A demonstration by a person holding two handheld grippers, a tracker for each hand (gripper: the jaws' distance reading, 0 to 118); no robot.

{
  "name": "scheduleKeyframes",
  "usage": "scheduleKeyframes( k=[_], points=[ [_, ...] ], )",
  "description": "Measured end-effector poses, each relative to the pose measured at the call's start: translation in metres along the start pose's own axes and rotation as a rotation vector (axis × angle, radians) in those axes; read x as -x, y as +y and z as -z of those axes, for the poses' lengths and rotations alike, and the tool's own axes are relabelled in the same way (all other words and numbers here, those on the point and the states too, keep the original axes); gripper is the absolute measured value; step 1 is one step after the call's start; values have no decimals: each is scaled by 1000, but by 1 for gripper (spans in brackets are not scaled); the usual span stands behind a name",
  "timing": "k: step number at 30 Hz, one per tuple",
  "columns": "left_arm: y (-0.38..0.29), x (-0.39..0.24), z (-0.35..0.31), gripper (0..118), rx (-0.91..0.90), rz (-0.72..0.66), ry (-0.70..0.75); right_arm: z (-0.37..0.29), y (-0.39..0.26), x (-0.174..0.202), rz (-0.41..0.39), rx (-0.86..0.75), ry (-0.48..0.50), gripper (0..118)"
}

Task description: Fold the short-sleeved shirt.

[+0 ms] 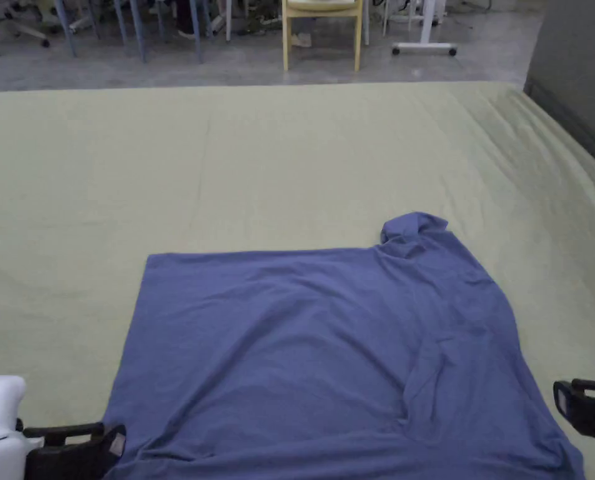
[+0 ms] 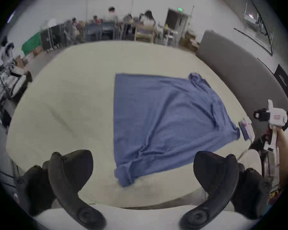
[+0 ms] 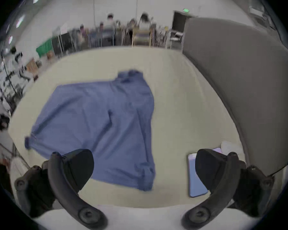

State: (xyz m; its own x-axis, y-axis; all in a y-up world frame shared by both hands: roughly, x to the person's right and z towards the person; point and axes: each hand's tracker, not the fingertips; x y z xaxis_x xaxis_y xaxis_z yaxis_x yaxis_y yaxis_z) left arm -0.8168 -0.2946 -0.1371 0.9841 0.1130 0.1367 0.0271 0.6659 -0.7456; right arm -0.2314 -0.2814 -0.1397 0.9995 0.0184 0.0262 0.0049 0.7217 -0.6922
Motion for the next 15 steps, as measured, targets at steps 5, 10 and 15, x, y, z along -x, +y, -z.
scheduleKeyframes(
  k=[5,10,15],
  points=[
    [-33,-28,28,118,43,-28,191,30,-27,32,103,52,125,118],
    [-51,-19,39,98,97,-286,26,40,-47,46,104,101,124,35],
    [-52,-4,53,0,192,-181,142,43,-47,38,105,118,145,3]
  ],
)
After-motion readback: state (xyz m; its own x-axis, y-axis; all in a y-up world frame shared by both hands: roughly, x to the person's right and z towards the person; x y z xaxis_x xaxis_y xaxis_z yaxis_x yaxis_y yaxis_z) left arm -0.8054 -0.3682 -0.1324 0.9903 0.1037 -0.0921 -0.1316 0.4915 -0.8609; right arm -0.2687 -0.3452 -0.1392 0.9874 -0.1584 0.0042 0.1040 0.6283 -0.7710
